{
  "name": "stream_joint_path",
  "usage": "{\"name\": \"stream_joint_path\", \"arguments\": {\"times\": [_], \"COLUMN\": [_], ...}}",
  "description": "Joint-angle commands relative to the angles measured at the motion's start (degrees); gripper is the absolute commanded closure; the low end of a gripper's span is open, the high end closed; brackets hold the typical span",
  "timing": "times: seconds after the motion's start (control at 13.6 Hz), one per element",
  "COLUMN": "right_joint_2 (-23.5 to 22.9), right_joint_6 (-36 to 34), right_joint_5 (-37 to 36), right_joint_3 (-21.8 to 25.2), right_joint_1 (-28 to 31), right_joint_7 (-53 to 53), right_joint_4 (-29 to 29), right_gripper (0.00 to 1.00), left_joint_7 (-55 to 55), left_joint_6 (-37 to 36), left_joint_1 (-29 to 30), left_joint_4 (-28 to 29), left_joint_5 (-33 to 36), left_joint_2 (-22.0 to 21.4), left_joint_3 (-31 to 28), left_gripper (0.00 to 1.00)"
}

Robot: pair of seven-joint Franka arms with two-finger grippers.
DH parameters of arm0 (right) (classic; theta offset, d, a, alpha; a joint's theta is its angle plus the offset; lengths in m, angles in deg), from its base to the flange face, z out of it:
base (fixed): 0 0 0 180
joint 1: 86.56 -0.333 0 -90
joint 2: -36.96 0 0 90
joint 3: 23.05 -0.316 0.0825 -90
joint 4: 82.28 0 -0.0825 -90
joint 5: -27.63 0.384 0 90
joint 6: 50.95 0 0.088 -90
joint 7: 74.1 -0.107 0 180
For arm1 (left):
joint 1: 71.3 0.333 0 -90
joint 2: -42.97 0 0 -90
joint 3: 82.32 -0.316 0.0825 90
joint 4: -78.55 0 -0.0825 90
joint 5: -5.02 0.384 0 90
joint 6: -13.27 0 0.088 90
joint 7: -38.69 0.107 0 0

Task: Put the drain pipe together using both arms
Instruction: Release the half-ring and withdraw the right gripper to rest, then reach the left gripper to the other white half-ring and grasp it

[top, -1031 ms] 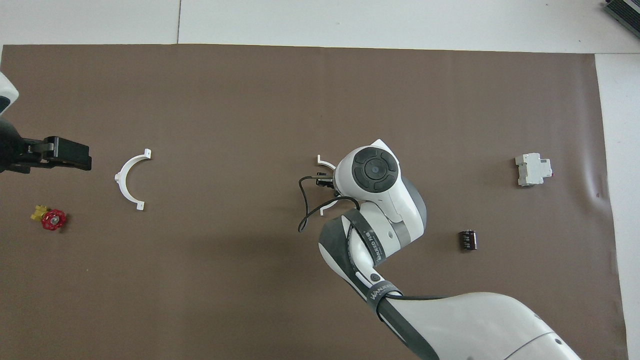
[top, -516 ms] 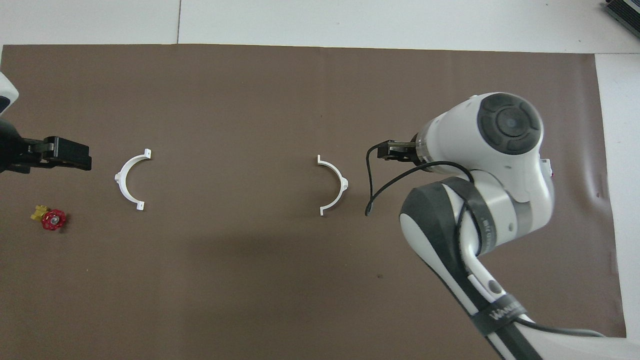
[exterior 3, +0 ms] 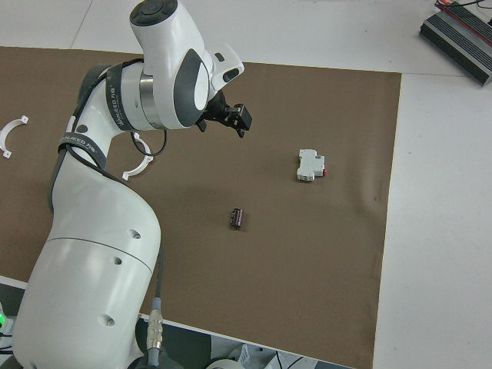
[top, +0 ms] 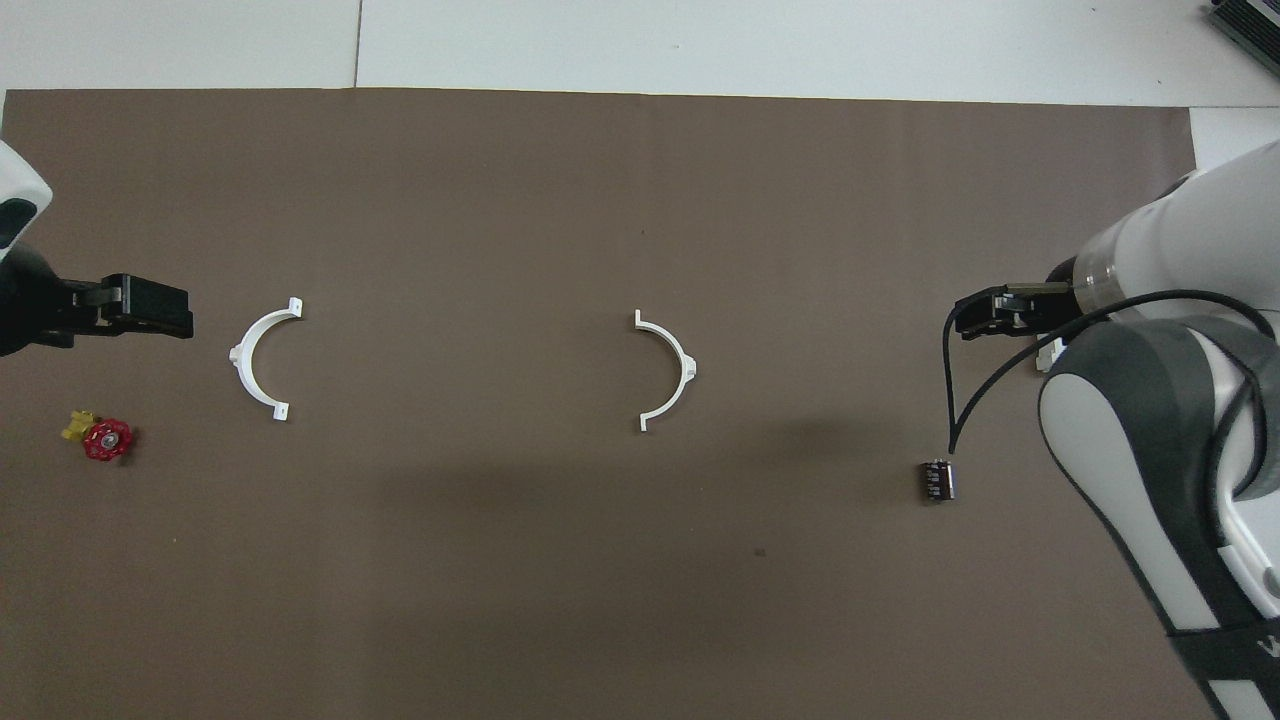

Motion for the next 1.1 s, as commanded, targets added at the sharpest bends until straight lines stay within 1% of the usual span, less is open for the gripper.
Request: {"name": "stream_joint_path", "arguments": {"times": [0.0, 0.07, 0.15, 0.22, 0.29, 0.44, 0.52, 0.59, 0.74, 1.03], "right_joint_2": [2.95, 2.96, 2.61, 2.26, 2.25, 2.69, 2.87, 2.95, 3.04, 3.04], "right_joint_6": [-3.66, -6.12, -9.45, -12.7, -14.3, -14.58, -14.14, -14.31, -14.67, -16.15], "right_joint_5": [-1.24, -0.98, -0.63, -0.54, -0.19, -0.1, -0.01, 0.51, 2.36, 2.27], "right_joint_3": [-0.64, -0.64, -0.73, -0.64, -0.73, -0.73, -0.81, -0.81, -0.73, -0.9], "right_joint_1": [3.0, 4.58, 5.82, 6.0, 6.09, 6.09, 6.01, 6.09, 6.27, 6.09], "right_joint_7": [3.58, 4.29, 4.82, 5.17, 5.26, 5.09, 4.91, 4.65, 4.64, 5.0], "right_joint_4": [1.39, 3.84, 7.08, 9.99, 11.41, 11.25, 10.81, 10.55, 10.19, 10.54], "right_gripper": [0.0, 0.0, 0.0, 0.0, 0.0, 0.0, 0.0, 0.0, 0.0, 0.0], "left_joint_7": [-1.03, -0.85, -0.85, -0.59, -0.58, -0.93, -1.81, -1.73, -1.64, -1.73], "left_joint_6": [16.71, 19.45, 21.05, 22.28, 23.51, 27.54, 30.96, 34.65, 38.63, 41.8], "left_joint_1": [2.36, 3.51, 3.96, 4.22, 4.83, 5.89, 5.81, 5.98, 7.47, 9.14], "left_joint_4": [19.18, 20.52, 20.97, 21.06, 21.15, 22.02, 23.16, 24.91, 27.64, 31.51], "left_joint_5": [-0.95, -0.95, -0.95, -0.95, -0.95, -0.95, -0.95, -0.95, -0.95, -0.95], "left_joint_2": [-8.25, -7.38, -5.37, -4.05, -2.21, 1.66, 3.42, 4.22, 4.58, 5.72], "left_joint_3": [0.13, 0.21, 0.21, 0.21, 0.21, 0.21, 0.21, 0.21, 0.21, 0.13], "left_gripper": [0.0, 0.0, 0.0, 0.0, 0.0, 0.0, 0.0, 0.0, 0.0, 0.0]}}
